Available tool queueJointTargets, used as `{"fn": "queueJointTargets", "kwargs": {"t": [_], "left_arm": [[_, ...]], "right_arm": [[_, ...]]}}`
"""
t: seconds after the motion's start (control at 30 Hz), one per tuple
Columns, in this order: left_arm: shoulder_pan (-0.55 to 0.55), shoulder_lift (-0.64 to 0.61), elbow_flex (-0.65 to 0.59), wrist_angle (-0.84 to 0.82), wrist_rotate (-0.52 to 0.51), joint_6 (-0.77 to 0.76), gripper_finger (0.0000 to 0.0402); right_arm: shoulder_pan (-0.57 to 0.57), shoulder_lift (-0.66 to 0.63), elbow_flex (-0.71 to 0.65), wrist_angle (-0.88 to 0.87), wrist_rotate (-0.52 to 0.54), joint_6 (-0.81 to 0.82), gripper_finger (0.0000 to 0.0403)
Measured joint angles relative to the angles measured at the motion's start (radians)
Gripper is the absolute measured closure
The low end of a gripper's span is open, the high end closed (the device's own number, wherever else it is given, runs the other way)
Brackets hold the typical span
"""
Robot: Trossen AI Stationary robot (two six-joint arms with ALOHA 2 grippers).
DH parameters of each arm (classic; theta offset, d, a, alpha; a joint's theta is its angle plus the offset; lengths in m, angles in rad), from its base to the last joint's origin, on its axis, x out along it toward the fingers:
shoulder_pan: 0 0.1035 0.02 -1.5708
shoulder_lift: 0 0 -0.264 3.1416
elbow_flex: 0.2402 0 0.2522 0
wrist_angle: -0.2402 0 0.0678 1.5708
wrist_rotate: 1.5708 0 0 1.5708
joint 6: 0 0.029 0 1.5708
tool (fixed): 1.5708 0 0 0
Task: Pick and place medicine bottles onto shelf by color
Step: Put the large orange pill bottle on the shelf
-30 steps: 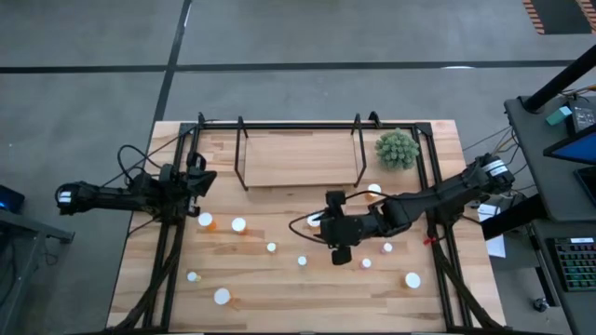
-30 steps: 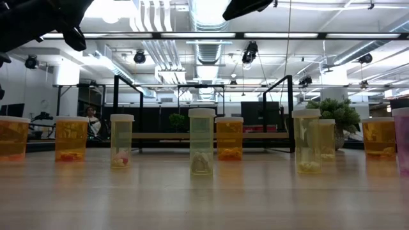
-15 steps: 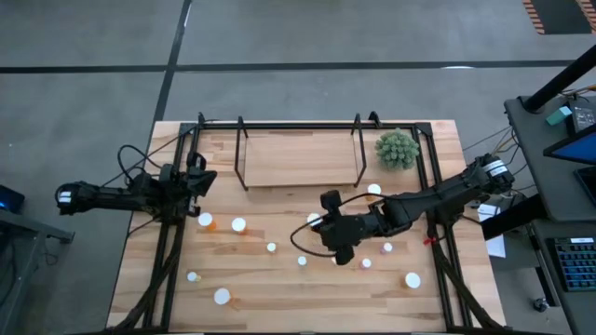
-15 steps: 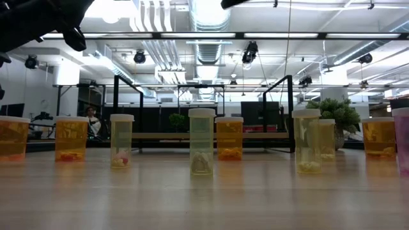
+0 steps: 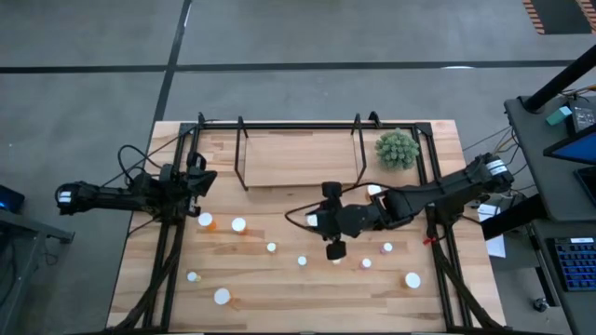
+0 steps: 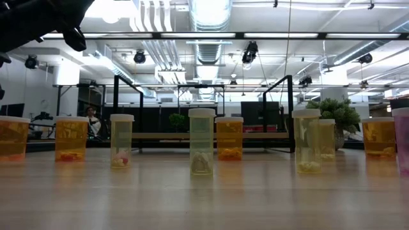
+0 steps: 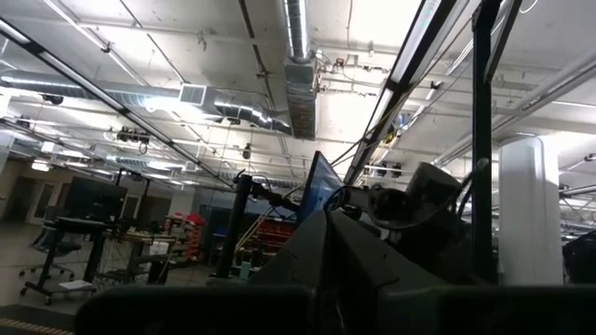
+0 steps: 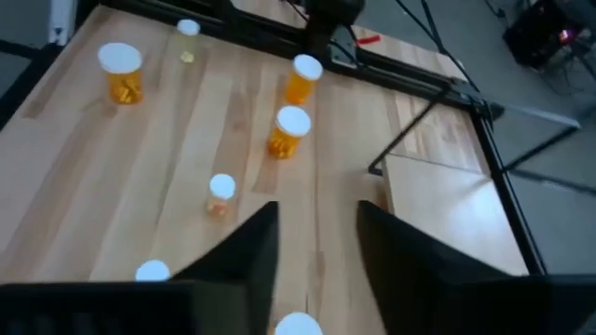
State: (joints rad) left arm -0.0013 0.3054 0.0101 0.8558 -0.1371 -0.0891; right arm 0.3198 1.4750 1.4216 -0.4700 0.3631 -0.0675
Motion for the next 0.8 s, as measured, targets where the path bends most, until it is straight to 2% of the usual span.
{"fn": "queueJointTargets", "kwargs": {"t": [0.17, 0.33, 0.53, 0.8], "left_arm": [[0.0, -0.002, 0.0, 0.0, -0.002, 0.0, 0.0402], [0.0, -0.002, 0.001, 0.002, -0.003, 0.0, 0.0402], [0.0, -0.002, 0.0, 0.001, -0.008, 0.0, 0.0402], [0.0, -0.002, 0.0, 0.004, -0.011, 0.0, 0.0402]], "right_arm": [[-0.005, 0.0, -0.001, -0.02, 0.004, 0.076, 0.0161], [-0.005, 0.001, -0.001, -0.029, -0.023, 0.149, 0.0106], [-0.002, 0.065, -0.006, -0.097, -0.044, 0.198, 0.0079], [-0.002, 0.159, -0.006, -0.241, -0.139, 0.233, 0.0075]]}}
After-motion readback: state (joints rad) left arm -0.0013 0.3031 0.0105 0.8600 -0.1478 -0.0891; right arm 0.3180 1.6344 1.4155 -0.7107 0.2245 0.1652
